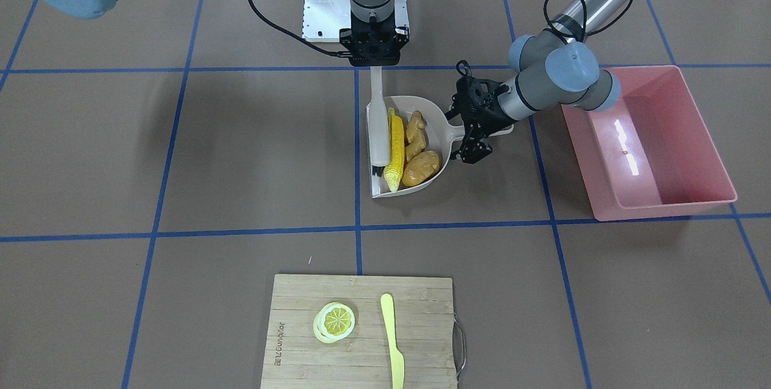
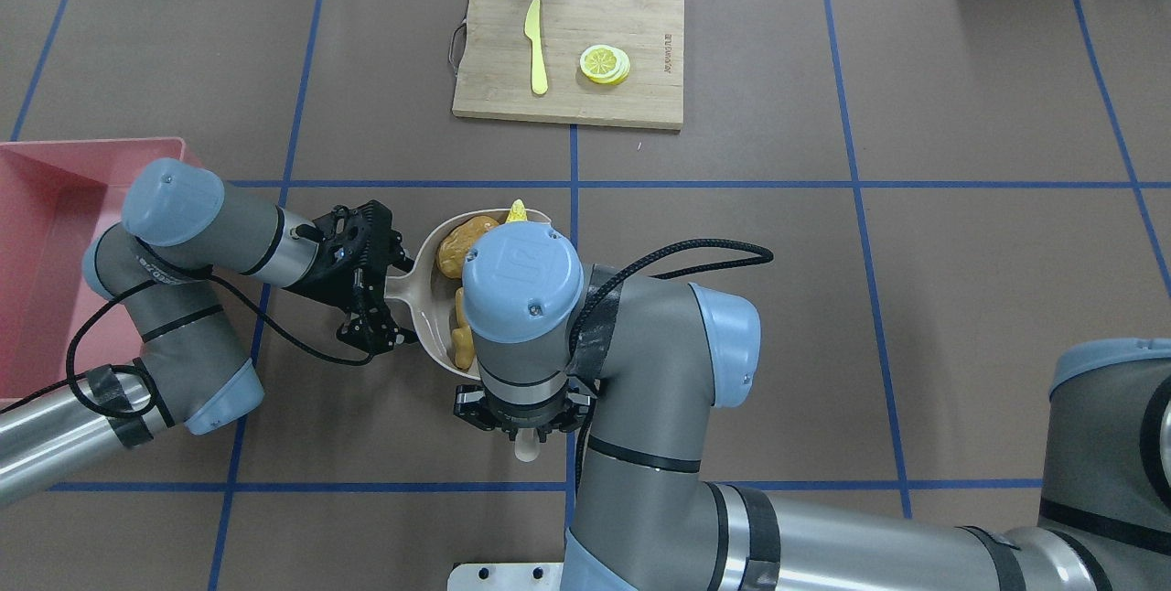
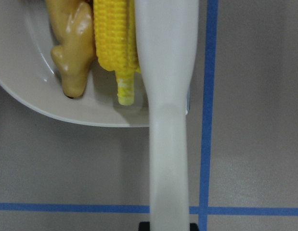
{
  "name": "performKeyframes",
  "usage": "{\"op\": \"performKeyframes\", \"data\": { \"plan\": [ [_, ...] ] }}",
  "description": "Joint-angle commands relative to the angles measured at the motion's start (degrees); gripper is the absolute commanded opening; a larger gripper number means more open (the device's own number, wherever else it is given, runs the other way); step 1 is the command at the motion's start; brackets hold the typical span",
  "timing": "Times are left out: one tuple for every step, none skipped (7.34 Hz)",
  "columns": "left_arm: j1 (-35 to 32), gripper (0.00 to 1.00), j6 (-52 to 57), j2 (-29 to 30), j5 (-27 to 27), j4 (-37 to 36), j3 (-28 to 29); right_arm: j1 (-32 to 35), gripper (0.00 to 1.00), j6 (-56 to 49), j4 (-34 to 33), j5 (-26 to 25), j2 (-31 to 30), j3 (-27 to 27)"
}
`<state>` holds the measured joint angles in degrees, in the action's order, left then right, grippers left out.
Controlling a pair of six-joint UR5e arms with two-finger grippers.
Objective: Sweep and dump trash into bin
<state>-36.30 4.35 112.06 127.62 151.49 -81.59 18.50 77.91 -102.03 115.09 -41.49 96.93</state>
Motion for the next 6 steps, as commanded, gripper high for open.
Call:
{"op": "performKeyframes", "data": {
  "plan": [
    [0.0, 0.98, 0.0, 0.0, 0.0, 0.0, 0.0, 0.2, 0.0, -0.7, 0.6, 1.1, -3.7, 0.4],
    [0.1, 0.98, 0.0, 0.0, 0.0, 0.1, 0.0, 0.2, 0.0, -1.1, 0.4, 1.5, -4.0, 0.6],
    [0.1, 0.98, 0.0, 0.0, 0.0, 0.1, 0.0, 0.2, 0.0, -1.1, 0.1, 1.8, -3.7, 0.6],
    [0.1, 0.98, 0.0, 0.0, 0.0, 0.1, 0.1, 0.2, 0.0, -1.1, 0.0, 2.1, -3.6, 0.7],
    [0.1, 0.98, 0.0, 0.0, 0.0, 0.0, 0.1, 0.2, 0.0, -1.4, -0.9, 2.4, -3.9, 0.7],
    [0.1, 0.98, 0.0, 0.0, 0.0, 0.0, 0.1, 0.3, 0.0, -2.8, -3.6, 2.5, -3.3, 1.1]
  ]
}}
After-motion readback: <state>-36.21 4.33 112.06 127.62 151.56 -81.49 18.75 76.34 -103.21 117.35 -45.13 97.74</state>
